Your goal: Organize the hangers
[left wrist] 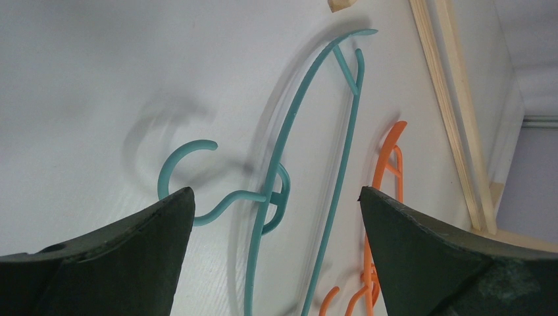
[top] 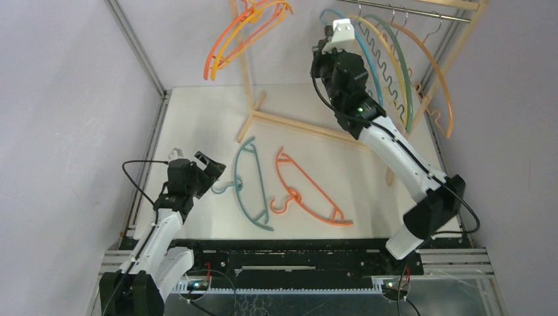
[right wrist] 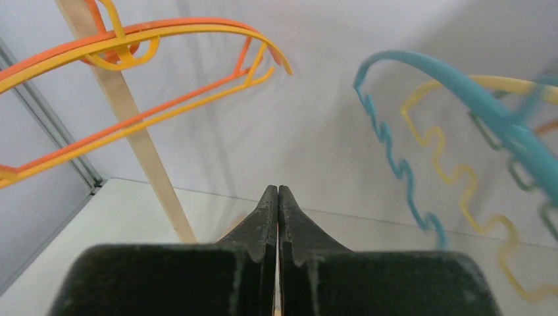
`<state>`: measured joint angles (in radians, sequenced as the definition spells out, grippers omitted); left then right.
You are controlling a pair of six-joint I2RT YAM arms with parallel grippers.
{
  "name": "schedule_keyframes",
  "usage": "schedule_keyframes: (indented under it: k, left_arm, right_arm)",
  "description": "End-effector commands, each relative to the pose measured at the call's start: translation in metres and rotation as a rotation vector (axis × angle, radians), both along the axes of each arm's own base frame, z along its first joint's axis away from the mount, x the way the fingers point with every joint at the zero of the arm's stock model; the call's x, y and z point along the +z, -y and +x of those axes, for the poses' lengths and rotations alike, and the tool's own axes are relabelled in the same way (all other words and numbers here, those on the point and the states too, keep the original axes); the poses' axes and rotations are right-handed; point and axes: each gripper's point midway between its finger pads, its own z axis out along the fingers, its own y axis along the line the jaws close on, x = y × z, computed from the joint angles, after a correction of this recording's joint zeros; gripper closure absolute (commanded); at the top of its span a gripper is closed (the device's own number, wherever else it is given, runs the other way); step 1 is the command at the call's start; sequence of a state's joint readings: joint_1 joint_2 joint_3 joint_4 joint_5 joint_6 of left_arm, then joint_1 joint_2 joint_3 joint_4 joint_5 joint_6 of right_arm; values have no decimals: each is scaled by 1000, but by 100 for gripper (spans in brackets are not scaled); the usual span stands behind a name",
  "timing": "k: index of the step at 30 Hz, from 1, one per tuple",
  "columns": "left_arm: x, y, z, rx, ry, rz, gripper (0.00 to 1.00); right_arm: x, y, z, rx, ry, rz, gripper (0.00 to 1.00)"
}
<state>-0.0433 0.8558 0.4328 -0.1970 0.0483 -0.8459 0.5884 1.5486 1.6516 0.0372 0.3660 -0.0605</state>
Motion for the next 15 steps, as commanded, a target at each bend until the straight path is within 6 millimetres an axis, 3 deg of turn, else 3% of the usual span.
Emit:
schedule_keyframes:
  k: [1,7,11,15]
  left_arm:
    - [14,-4,3,10,47,5,0]
    - [10,-9,0,24,38,6,0]
    - [9,-10,3,22,34,6,0]
    - [8,-9,7,19,29,3,0]
  right_arm:
    - [48,-20,18,95,123,107,100]
    - [43,-11,48,42,161,104,96]
    - [39,18,64,-33,159,109,96]
    - [36,60,70,-126,160,117,97]
